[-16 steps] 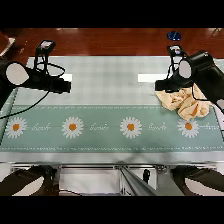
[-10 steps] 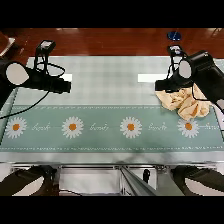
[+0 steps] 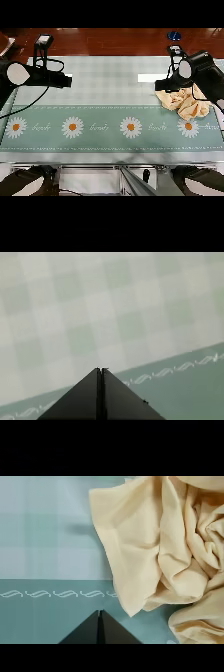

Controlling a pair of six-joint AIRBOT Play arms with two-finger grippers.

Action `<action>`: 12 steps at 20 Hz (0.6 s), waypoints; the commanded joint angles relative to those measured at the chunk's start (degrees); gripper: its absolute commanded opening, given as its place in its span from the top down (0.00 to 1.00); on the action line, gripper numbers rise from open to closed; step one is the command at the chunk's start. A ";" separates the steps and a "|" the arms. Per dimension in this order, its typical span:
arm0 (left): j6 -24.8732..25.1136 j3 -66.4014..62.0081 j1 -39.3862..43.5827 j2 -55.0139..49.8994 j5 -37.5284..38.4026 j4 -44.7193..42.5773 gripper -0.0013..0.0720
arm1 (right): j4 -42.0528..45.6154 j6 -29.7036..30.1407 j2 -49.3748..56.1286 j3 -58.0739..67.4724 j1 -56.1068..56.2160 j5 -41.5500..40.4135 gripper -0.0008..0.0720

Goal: Fold the shirts.

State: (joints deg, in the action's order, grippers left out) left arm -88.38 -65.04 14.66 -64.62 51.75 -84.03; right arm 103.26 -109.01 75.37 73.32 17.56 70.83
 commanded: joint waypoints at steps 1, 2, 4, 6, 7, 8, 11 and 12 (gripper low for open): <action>0.00 0.00 0.02 -0.13 -12.68 0.04 0.95 | 0.74 -0.04 0.04 0.00 0.04 -5.40 0.95; 0.00 0.00 0.02 -0.13 -16.22 0.04 0.95 | 0.79 -0.02 0.04 0.00 0.04 -7.45 0.95; 0.02 -0.02 0.00 -0.02 -24.04 0.02 0.95 | 4.59 -1.01 0.07 0.00 0.02 -10.97 0.80; 0.04 0.00 0.02 -0.31 -27.23 0.02 0.95 | 15.17 -6.95 0.57 0.00 -0.28 -12.00 0.42; 0.00 0.00 -0.02 -0.55 -27.80 0.02 0.95 | 20.72 -10.03 1.25 0.00 -1.25 -11.50 0.42; 0.00 0.02 0.02 -1.03 -27.69 0.02 0.91 | 23.85 -12.04 1.97 0.00 -2.86 -11.17 0.42; -0.09 0.50 0.11 -3.96 -26.82 0.02 0.29 | 23.54 -13.55 5.01 0.00 -11.56 -10.82 0.42; 0.02 0.61 0.11 -5.20 -25.31 0.00 0.29 | 21.84 -13.46 6.19 0.00 -14.60 -10.86 0.42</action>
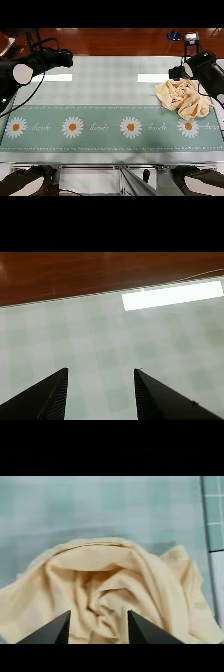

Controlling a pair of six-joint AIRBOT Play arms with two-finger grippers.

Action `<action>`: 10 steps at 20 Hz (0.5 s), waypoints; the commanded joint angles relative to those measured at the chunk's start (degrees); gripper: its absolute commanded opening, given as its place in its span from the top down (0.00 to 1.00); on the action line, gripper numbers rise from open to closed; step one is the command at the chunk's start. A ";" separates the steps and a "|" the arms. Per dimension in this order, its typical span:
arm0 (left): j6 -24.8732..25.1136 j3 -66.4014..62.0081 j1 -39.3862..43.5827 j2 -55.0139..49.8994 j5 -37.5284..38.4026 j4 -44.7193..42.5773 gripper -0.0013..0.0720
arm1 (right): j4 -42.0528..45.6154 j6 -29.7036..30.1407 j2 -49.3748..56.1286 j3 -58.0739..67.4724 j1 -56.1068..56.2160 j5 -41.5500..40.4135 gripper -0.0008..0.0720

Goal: Fold the shirts.

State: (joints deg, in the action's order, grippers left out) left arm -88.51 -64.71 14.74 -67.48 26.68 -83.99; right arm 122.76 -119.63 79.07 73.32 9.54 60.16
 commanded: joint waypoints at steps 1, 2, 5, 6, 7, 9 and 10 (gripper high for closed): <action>0.13 0.26 0.02 -3.72 1.97 -0.04 0.29 | -0.26 -2.14 3.93 0.00 -9.81 -0.22 0.42; 0.13 0.26 0.02 -5.16 4.37 -0.04 0.29 | -4.02 -0.02 5.35 0.00 -12.68 -0.24 0.42; -0.35 0.26 0.00 -8.59 12.81 -0.04 0.29 | -18.91 9.27 10.19 0.00 -19.28 0.07 0.42; -0.33 0.28 -0.15 -9.40 16.44 -0.02 0.29 | -22.03 11.52 11.43 0.00 -20.17 0.46 0.42; -0.31 0.28 -0.35 -9.86 19.71 -0.04 0.29 | -23.82 13.03 12.48 0.00 -20.48 1.11 0.43; -0.35 0.33 -1.11 -9.92 25.38 -0.02 0.29 | -25.73 14.99 13.79 0.00 -20.39 2.45 0.45; -0.31 0.52 -1.64 -9.42 27.43 0.15 0.29 | -27.21 16.26 14.32 -0.02 -20.39 3.41 0.52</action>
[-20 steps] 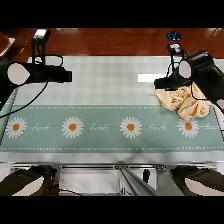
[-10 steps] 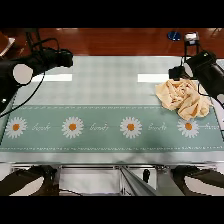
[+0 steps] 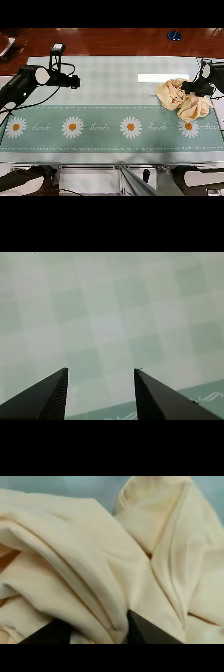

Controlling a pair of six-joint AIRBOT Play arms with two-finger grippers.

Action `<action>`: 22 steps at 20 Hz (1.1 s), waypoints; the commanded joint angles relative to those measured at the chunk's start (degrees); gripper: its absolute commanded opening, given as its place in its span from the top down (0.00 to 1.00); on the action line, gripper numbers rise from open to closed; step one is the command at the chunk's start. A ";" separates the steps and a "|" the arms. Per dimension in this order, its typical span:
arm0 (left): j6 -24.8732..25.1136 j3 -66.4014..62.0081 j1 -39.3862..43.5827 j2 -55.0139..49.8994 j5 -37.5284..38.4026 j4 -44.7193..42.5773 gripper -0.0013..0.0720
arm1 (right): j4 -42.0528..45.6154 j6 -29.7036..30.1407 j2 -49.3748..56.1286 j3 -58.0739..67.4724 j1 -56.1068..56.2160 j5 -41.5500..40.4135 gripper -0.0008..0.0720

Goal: Fold the shirts.

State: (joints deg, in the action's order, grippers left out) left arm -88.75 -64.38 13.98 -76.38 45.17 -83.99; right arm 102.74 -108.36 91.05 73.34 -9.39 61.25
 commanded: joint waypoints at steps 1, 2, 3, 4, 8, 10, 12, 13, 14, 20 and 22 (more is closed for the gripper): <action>-0.04 0.61 -1.29 0.44 10.36 0.39 0.29 | -8.37 6.97 2.73 -0.04 -1.49 3.89 0.66; -0.04 1.44 -1.49 1.95 12.11 0.66 0.29 | -9.51 8.81 2.84 -0.04 -1.49 5.44 0.81; 0.00 3.32 -1.46 4.37 13.79 1.38 0.29 | -11.08 10.95 2.69 -0.02 -1.49 6.86 0.96; 0.00 6.51 -1.44 7.48 14.03 2.82 0.29 | -12.96 13.05 2.27 -0.02 -1.49 8.13 0.95; -0.07 26.67 -1.44 25.88 13.40 11.41 0.29 | -26.29 22.05 -6.56 -0.02 -1.49 5.49 0.95; -0.09 34.69 -1.46 35.63 13.57 15.26 0.29 | -32.85 24.50 -14.60 0.11 -1.44 1.05 0.95; -0.09 38.93 -1.46 44.19 13.22 19.26 0.29 | -37.29 26.36 -22.38 1.03 -1.44 -1.57 0.95; -0.09 39.65 -1.46 47.82 13.18 19.98 0.29 | -39.08 27.61 -26.18 2.16 -1.42 -1.79 0.95; -0.11 39.76 -1.46 51.06 13.20 19.93 0.29 | -39.43 28.15 -29.46 3.93 -0.66 -1.79 0.95; -0.07 39.76 -1.60 55.34 8.83 19.04 0.29 | -34.40 27.34 -36.59 20.24 14.84 -3.72 0.95; -0.07 39.78 -1.60 54.90 7.17 19.06 0.29 | -31.41 26.58 -36.37 24.79 20.85 -7.08 0.95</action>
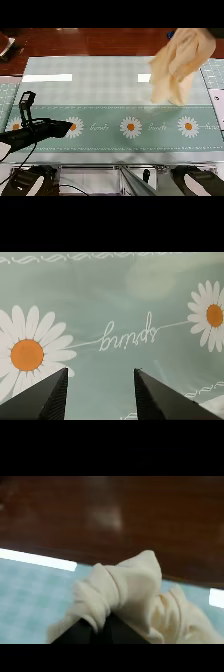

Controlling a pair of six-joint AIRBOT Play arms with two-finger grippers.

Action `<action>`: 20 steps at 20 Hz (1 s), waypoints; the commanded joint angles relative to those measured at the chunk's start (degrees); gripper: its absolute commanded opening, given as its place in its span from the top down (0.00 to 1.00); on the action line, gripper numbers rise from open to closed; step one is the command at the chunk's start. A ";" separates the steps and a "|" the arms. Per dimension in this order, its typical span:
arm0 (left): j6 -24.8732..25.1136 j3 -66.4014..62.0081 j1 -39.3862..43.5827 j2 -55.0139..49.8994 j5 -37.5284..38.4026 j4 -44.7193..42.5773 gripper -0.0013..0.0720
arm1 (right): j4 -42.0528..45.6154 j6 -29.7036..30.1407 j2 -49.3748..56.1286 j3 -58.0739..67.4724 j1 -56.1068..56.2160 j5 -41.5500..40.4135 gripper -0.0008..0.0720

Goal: Fold the shirts.

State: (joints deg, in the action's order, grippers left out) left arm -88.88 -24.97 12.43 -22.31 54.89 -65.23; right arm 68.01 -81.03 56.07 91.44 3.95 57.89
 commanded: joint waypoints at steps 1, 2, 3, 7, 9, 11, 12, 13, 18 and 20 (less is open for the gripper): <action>0.04 0.37 -0.04 0.79 -3.69 0.31 0.29 | 5.25 -1.79 -0.92 9.11 10.14 -5.35 0.95; 0.04 0.37 -0.04 0.74 -4.94 0.31 0.29 | 6.67 -2.95 -0.22 11.43 12.15 -6.14 0.95; 0.07 0.37 -0.04 0.59 -5.88 0.31 0.29 | 7.10 -3.21 0.68 13.64 13.81 -6.16 0.95; 0.04 0.39 -0.04 0.11 -9.99 -3.50 0.29 | 7.15 -4.20 3.23 15.45 20.02 -2.99 0.95; 0.02 0.39 -0.57 0.11 -12.07 -5.95 0.29 | 7.15 -5.35 5.57 15.30 23.19 3.04 0.95; -0.68 0.39 -2.23 0.11 -12.44 -5.92 0.29 | 7.39 -5.38 7.37 10.88 27.41 7.04 0.95; -1.27 0.39 -2.97 0.11 -12.26 -5.90 0.29 | 7.50 -5.53 7.58 6.67 29.38 7.17 0.95; -2.12 0.39 -3.28 0.11 -12.26 -5.92 0.29 | 7.63 -6.99 7.56 1.05 30.93 6.14 0.95; -3.98 0.39 -3.45 0.11 -12.22 -2.69 0.29 | 12.26 -18.95 7.58 -28.46 30.93 -4.79 0.95; -3.76 0.48 -3.45 0.09 -11.34 -2.69 0.29 | 14.75 -26.91 8.22 -37.73 29.66 -7.08 0.95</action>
State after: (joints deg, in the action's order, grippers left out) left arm -92.12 -24.58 9.15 -22.17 42.94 -68.99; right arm 79.15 -97.69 63.77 67.07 34.17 55.22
